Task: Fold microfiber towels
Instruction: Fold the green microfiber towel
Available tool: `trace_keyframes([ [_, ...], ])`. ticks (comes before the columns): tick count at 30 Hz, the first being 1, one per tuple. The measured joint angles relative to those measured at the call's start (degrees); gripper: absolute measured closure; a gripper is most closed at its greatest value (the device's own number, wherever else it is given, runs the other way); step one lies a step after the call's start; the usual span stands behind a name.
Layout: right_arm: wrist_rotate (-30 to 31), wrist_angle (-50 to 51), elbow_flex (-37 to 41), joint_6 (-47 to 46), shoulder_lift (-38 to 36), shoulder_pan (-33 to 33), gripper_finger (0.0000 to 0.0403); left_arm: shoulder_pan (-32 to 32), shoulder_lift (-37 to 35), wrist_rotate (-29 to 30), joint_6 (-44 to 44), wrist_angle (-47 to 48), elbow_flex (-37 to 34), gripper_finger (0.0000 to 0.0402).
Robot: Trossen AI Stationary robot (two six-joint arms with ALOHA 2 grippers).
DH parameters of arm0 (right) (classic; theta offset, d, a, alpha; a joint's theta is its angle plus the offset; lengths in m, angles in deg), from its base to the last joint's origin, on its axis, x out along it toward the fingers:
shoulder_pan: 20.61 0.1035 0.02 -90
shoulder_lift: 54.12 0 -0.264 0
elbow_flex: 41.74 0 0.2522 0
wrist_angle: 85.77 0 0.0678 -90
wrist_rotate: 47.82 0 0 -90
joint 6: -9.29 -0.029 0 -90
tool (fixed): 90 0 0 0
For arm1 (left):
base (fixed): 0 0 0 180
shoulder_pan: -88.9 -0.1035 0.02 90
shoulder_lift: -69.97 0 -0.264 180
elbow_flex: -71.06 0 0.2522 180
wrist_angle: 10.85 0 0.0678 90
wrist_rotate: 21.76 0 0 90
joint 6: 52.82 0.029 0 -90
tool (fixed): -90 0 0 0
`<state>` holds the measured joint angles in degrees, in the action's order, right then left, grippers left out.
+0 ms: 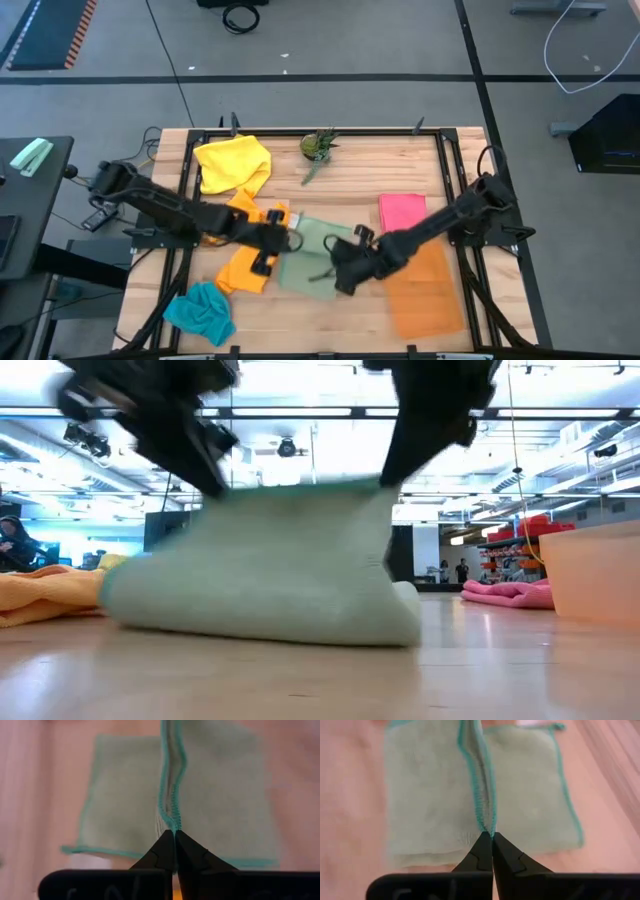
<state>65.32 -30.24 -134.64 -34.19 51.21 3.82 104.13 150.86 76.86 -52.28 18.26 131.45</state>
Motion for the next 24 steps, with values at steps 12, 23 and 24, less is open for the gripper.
trace_keyframes([
  [12, 0.0, -1.2, 10.4, -5.7, -0.1, -5.7, 0.0402, -11.7, 9.1, -3.6, 9.0, -8.7, -0.3, 0.0389],
  [23, 0.6, -4.3, 12.4, -1.7, -0.1, -8.5, 0.0402, -14.8, 10.8, -5.4, 9.1, -9.8, -0.4, 0.0377],
  [24, 0.4, -4.5, 12.4, -1.4, -0.1, -8.7, 0.0400, -14.8, 11.0, -5.2, 9.2, -9.7, -0.4, 0.0379],
])
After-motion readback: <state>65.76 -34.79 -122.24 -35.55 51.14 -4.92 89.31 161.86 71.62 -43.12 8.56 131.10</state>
